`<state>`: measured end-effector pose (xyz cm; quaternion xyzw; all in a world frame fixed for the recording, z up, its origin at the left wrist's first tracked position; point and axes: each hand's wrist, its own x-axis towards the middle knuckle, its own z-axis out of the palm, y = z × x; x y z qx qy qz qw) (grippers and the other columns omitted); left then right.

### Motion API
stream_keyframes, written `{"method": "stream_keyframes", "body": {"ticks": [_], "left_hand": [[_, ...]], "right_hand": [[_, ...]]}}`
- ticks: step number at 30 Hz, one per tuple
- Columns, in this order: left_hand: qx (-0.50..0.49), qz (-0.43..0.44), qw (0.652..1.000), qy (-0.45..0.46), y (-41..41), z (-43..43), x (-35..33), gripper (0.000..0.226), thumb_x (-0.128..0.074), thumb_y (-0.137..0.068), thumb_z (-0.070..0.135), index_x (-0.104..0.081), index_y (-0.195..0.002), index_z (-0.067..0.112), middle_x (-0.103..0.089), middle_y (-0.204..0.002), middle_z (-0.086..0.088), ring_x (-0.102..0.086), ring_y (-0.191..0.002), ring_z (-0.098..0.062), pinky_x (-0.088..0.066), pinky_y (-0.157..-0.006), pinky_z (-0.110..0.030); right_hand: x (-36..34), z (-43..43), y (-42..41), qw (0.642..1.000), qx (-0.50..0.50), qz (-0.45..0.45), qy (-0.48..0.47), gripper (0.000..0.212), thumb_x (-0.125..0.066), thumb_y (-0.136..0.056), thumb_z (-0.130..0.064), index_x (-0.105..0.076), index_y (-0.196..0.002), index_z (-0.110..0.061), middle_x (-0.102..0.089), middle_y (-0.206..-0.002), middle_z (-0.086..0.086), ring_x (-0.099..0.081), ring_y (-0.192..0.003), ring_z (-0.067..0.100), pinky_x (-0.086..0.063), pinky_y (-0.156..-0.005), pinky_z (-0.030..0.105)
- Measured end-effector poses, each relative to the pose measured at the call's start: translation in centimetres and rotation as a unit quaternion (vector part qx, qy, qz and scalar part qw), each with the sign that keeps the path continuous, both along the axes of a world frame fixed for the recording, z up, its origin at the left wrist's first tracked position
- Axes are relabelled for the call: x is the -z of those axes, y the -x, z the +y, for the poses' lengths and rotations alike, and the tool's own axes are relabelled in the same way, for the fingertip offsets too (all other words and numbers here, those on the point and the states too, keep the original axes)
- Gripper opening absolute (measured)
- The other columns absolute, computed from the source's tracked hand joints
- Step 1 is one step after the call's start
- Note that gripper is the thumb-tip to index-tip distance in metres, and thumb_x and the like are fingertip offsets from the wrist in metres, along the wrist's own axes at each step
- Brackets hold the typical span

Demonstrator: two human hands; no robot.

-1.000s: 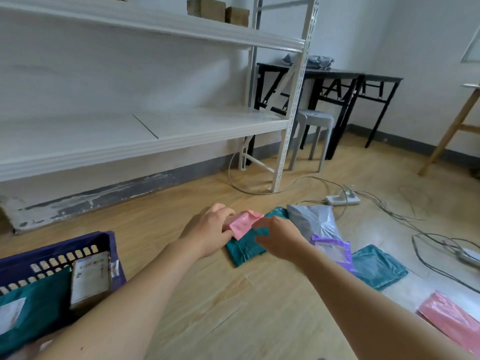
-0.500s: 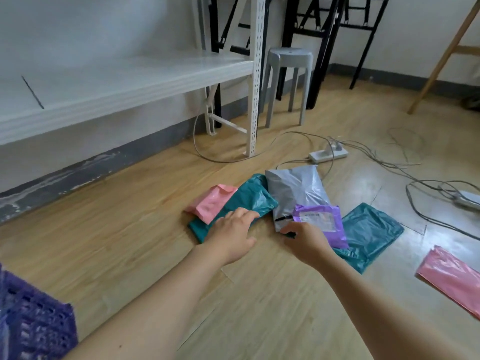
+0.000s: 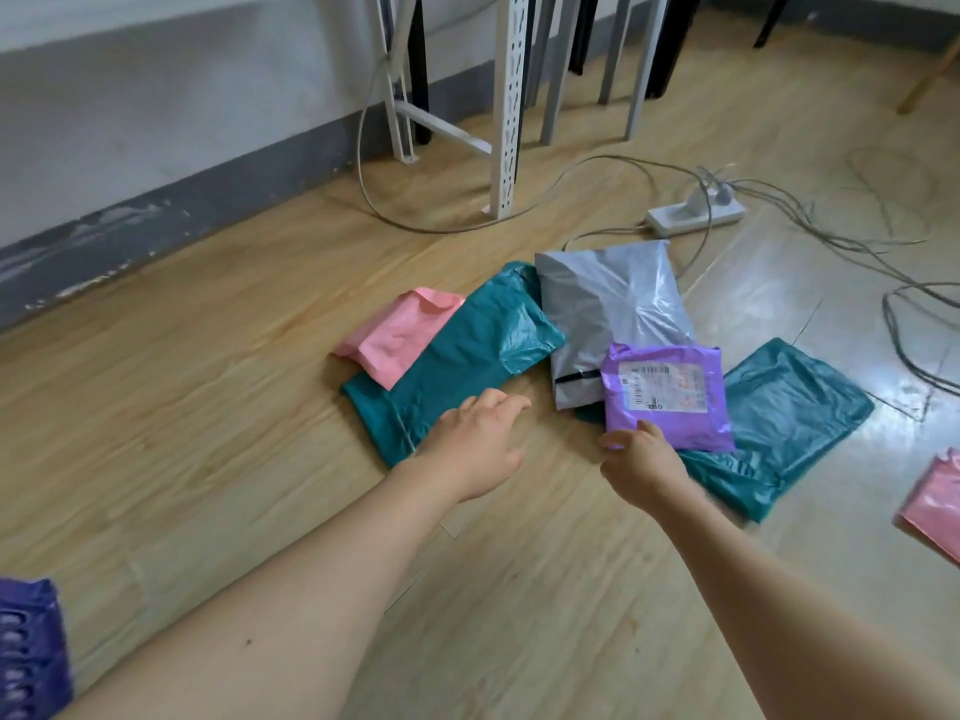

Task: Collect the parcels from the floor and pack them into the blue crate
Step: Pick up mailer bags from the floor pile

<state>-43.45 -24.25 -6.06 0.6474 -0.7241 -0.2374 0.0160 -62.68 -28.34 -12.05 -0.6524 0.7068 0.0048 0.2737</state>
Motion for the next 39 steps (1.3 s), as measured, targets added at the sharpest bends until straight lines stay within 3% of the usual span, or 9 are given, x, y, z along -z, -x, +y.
{"method": "stream_keyframes", "body": {"ticks": [4, 10, 15, 20, 23, 26, 29, 32, 39], "left_hand": [[-0.008, 0.007, 1.0, -0.014, 0.0, -1.1, 1.2, 0.055, -0.051, -0.091, 0.029, -0.031, -0.143, 0.026, -0.033, -0.145, 0.0, -0.036, -0.132, -0.021, -0.032, -0.105, -0.036], [-0.028, 0.018, 0.999, -0.028, 0.3, -2.8, 3.3, 0.056, -0.05, -0.091, 0.028, -0.03, -0.143, 0.026, -0.032, -0.146, -0.001, -0.036, -0.132, -0.023, -0.034, -0.104, -0.038], [-0.026, 0.023, 0.999, -0.03, 0.5, -3.0, 4.5, 0.055, -0.05, -0.092, 0.026, -0.03, -0.143, 0.025, -0.031, -0.146, -0.001, -0.035, -0.132, -0.022, -0.034, -0.104, -0.038], [-0.033, 0.018, 0.998, -0.041, -0.2, -3.1, 4.9, 0.056, -0.05, -0.092, 0.028, -0.028, -0.144, 0.025, -0.03, -0.147, -0.001, -0.035, -0.132, -0.022, -0.033, -0.105, -0.038], [-0.039, 0.017, 0.998, -0.042, -0.5, -3.0, 4.8, 0.055, -0.05, -0.092, 0.028, -0.029, -0.143, 0.026, -0.03, -0.146, -0.001, -0.035, -0.132, -0.021, -0.034, -0.105, -0.038], [-0.037, 0.014, 0.998, -0.044, -0.4, -2.7, 4.7, 0.054, -0.049, -0.093, 0.028, -0.029, -0.143, 0.025, -0.03, -0.146, 0.0, -0.035, -0.131, -0.021, -0.035, -0.104, -0.038], [-0.034, 0.007, 0.998, -0.045, 0.1, -2.8, 4.8, 0.055, -0.049, -0.092, 0.027, -0.029, -0.143, 0.025, -0.03, -0.147, 0.0, -0.034, -0.132, -0.022, -0.034, -0.105, -0.038], [-0.03, 0.006, 0.998, -0.049, 0.8, -3.4, 4.8, 0.056, -0.05, -0.092, 0.029, -0.028, -0.144, 0.024, -0.028, -0.148, -0.001, -0.032, -0.134, -0.022, -0.032, -0.107, -0.037], [-0.034, 0.014, 0.997, -0.072, 1.0, -2.9, 5.2, 0.053, -0.049, -0.092, 0.032, -0.032, -0.142, 0.026, -0.027, -0.148, 0.001, -0.033, -0.134, -0.021, -0.034, -0.105, -0.037]], "right_hand": [[2.3, -1.6, -0.2, 0.999, -0.019, 0.029, -0.008, 0.036, -0.047, -0.079, -0.005, -0.059, -0.11, -0.021, -0.042, -0.13, 0.016, -0.056, -0.101, 0.029, -0.045, -0.076, 0.03], [4.4, -4.3, -0.5, 0.996, -0.034, 0.083, -0.021, 0.054, -0.046, -0.083, -0.008, -0.049, -0.132, -0.029, -0.014, -0.151, 0.027, -0.056, -0.114, 0.032, -0.046, -0.085, 0.035], [6.6, -5.5, -0.3, 0.992, -0.055, 0.096, -0.061, 0.042, -0.047, -0.08, -0.016, -0.055, -0.12, -0.022, -0.016, -0.153, 0.022, -0.045, -0.126, 0.028, -0.039, -0.068, 0.031], [8.1, -5.6, 0.2, 0.99, -0.045, 0.102, -0.091, 0.055, -0.059, -0.085, -0.026, -0.041, -0.132, -0.004, -0.007, -0.154, 0.012, -0.056, -0.114, 0.025, -0.039, -0.073, 0.028], [7.9, -5.5, 0.0, 0.99, -0.055, 0.099, -0.079, 0.06, -0.06, -0.083, -0.025, -0.039, -0.139, -0.019, 0.005, -0.157, 0.017, -0.053, -0.121, 0.029, -0.044, -0.08, 0.029], [7.7, -5.6, -0.3, 0.991, -0.074, 0.077, -0.08, 0.046, -0.059, -0.077, -0.026, -0.054, -0.123, -0.025, 0.0, -0.157, 0.016, -0.038, -0.134, 0.03, -0.045, -0.077, 0.031], [8.2, -5.0, 0.1, 0.988, -0.062, 0.081, -0.114, 0.061, -0.061, -0.082, -0.031, -0.039, -0.137, -0.015, 0.006, -0.156, 0.013, -0.044, -0.129, 0.026, -0.046, -0.086, 0.03], [8.9, -4.2, 1.0, 0.988, -0.059, 0.065, -0.126, 0.076, -0.063, -0.085, -0.033, -0.026, -0.143, -0.002, -0.007, -0.151, 0.008, -0.046, -0.125, 0.02, -0.043, -0.099, 0.029], [9.0, -2.6, 0.9, 0.987, -0.099, 0.045, -0.118, 0.056, -0.06, -0.082, -0.021, -0.041, -0.135, -0.026, -0.025, -0.137, 0.009, -0.054, -0.105, 0.02, -0.05, -0.086, 0.027]]}}
